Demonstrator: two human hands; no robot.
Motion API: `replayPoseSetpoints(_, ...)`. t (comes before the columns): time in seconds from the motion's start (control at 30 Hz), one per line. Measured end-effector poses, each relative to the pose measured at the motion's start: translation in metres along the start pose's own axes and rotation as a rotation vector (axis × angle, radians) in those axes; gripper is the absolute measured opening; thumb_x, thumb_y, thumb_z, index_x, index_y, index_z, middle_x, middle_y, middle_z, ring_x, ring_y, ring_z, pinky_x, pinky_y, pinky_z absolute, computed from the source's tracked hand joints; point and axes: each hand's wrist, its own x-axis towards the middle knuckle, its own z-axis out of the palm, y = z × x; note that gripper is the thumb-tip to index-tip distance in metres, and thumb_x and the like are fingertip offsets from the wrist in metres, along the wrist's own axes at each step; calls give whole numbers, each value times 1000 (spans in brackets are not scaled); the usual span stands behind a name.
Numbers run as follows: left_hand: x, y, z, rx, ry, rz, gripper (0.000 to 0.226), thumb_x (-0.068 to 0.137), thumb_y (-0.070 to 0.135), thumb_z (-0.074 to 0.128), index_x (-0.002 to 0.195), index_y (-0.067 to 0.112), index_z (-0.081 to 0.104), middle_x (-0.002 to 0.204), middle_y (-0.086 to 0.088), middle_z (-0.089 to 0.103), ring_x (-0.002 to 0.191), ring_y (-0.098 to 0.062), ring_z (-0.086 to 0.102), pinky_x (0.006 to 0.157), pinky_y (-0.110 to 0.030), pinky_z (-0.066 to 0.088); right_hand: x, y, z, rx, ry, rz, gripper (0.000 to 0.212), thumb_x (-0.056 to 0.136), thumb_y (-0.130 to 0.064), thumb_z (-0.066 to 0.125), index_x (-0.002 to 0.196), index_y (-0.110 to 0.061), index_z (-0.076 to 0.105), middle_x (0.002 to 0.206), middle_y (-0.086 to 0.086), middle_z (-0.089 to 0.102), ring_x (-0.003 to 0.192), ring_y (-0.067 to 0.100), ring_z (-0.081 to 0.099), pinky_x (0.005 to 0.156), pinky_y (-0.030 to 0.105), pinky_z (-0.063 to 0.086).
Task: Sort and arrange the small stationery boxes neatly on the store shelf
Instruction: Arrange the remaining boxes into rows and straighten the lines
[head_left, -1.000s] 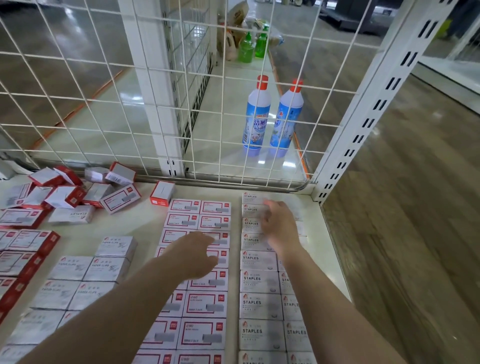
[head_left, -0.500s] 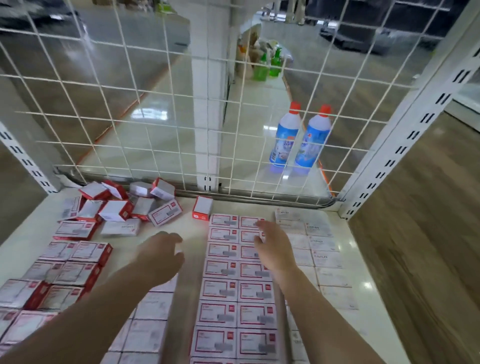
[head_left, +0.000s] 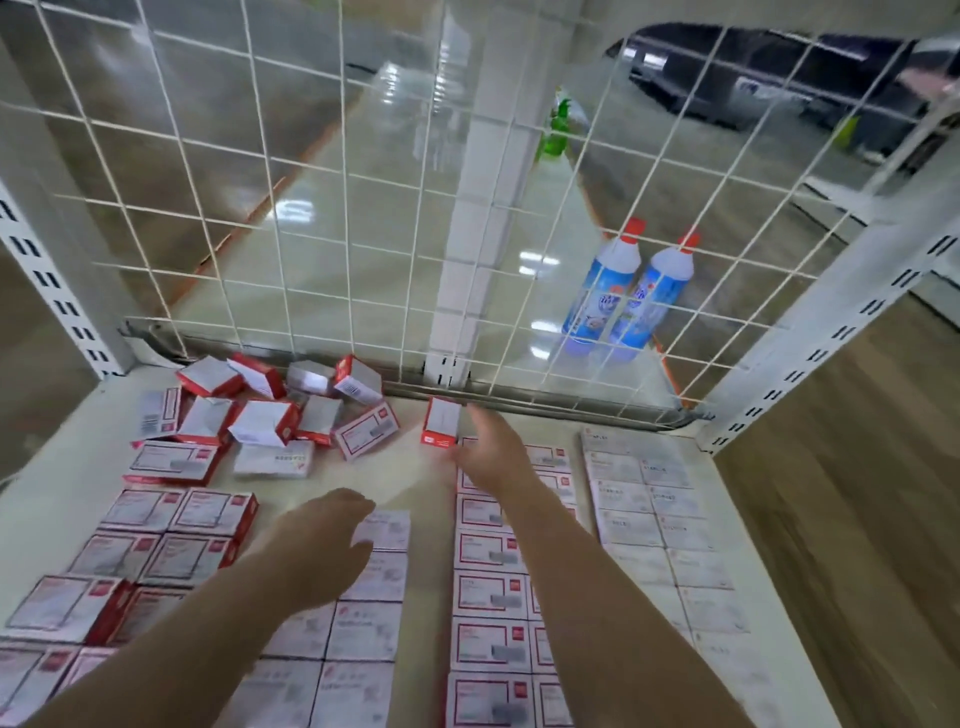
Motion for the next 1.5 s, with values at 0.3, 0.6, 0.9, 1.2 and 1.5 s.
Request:
replayPoseSetpoints(0.3, -6, -3, 4, 7, -77, -11, 55, 97, 35, 41, 147, 27, 22, 155, 9, 18, 139, -13, 27, 113, -30, 25, 25, -13, 15, -177, -97, -32, 55, 89, -13, 53, 139, -4, 31, 145, 13, 34, 133, 27, 34, 107, 34, 29)
replayPoseSetpoints(0.6, -4, 0, 7, -44, -52, -70, 57, 95, 34, 44, 147, 23, 23, 154, 6, 20, 140, -14, 24, 113, -31, 23, 36, -6, 15, -171, 0, -40, 35, 87, -4, 53, 122, -6, 52, 125, 13, 52, 116, 30, 50, 92, 32, 40)
replayPoseSetpoints(0.9, -1, 5, -1, -205, 126, -165, 43, 95, 27, 46, 138, 22, 40, 141, 2, 42, 128, -15, 40, 104, -27, 33, 2, 5, 0, -8, 120, -191, 37, 77, -27, 70, 109, -11, 60, 109, 6, 58, 103, 23, 52, 71, 23, 29)
replayPoseSetpoints(1.2, -15, -5, -15, -358, 130, -236, 38, 94, 25, 50, 131, 17, 48, 128, -2, 54, 114, -16, 52, 95, -28, 42, -56, -5, -13, 71, 43, -258, 57, 77, -25, 73, 128, -13, 50, 121, -2, 48, 112, 12, 46, 92, 16, 34)
replayPoseSetpoints(1.5, -31, -32, -27, -527, 115, -144, 33, 92, 31, 54, 116, 11, 63, 108, -5, 66, 91, -15, 59, 90, -32, 48, -101, -49, 1, 90, 72, -341, 56, 74, -16, 72, 126, -17, 51, 118, -7, 48, 108, 4, 43, 94, 14, 34)
